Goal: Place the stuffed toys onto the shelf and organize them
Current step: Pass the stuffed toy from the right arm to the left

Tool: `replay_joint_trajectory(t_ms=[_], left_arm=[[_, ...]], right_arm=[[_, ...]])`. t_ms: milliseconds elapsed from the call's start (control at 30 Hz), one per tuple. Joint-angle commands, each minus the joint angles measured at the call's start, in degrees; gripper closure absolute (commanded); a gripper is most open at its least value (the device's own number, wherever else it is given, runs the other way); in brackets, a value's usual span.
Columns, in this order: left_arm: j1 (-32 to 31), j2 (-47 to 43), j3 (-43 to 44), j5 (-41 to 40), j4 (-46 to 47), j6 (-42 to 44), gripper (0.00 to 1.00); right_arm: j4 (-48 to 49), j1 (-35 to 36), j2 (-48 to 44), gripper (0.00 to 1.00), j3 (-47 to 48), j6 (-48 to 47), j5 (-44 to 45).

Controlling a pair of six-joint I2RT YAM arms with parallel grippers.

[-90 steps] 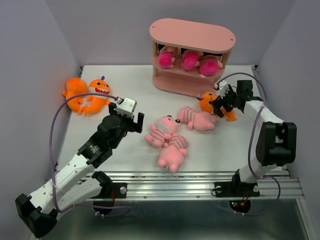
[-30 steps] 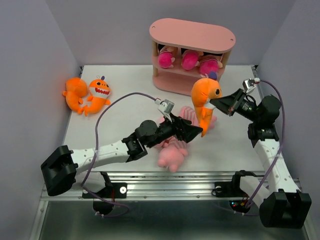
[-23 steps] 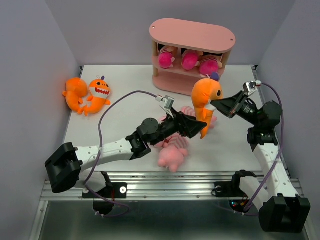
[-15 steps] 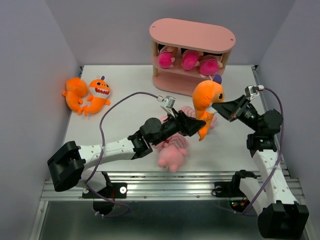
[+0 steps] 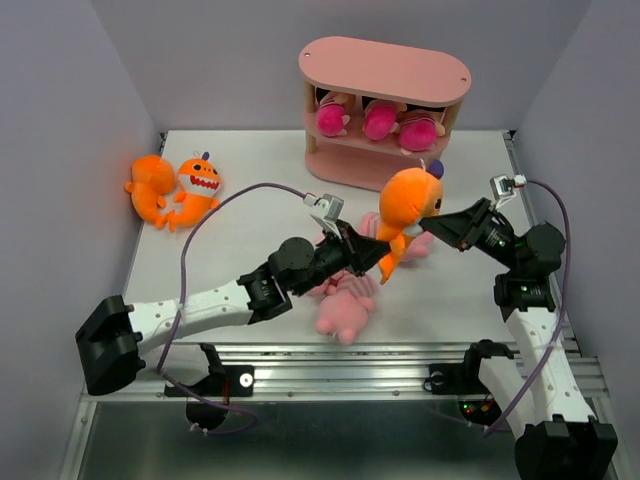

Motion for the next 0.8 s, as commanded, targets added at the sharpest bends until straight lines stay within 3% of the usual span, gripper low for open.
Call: replay_joint_trajectory(t_ms=[0,67,100,133,167,267,367,567,767], left_arm=[[0.49,-7.79,-1.15,-5.8,-3.47,5.38,1.0],[0.49,-9.82,-1.42,-7.12,-7.78,7.66,1.0],[0.4,-11.75,-1.42,-8.61,-11.19,9.33,1.0],[0.49,-12.9,-1.42,-9.4,-13.05,10.13,1.0],[0.58,-13.78,-1.42,-10.02,-14.63,10.92,1.0],[0.67,-16.77,-0.72,-10.9,-21.22,15.12,1.0],[0.67,-17.65,1.3,-10.38,-27.99,18.03,1.0],[0.67,-13.88,4.73,-9.5,-38.89,19.98,1.0],[0.05,-9.92,5.52,-7.92,-37.24,18.31,1.0]], right_arm=[[-3.63,-0.47,-0.56,0.48,5.23,-14.75,-0.64],[-5.13,-0.47,-0.38,0.28,6.55,-24.41,-5.9],[-6.17,-0.47,-0.64,0.05,8.04,-28.01,-7.83],[-7.93,-0.47,-0.99,0.0,9.01,-32.05,-9.51],[-13.08,-0.47,-1.26,0.0,9.89,-39.75,-11.26],[-19.61,-0.47,-1.61,0.0,12.61,-49.72,-14.43],[-23.49,-0.47,0.22,0.0,15.34,-54.92,-18.64],[-33.66,-0.47,4.01,0.0,22.54,-59.51,-16.84],[-46.08,0.06,10.51,0.0,30.02,-62.76,-12.25]])
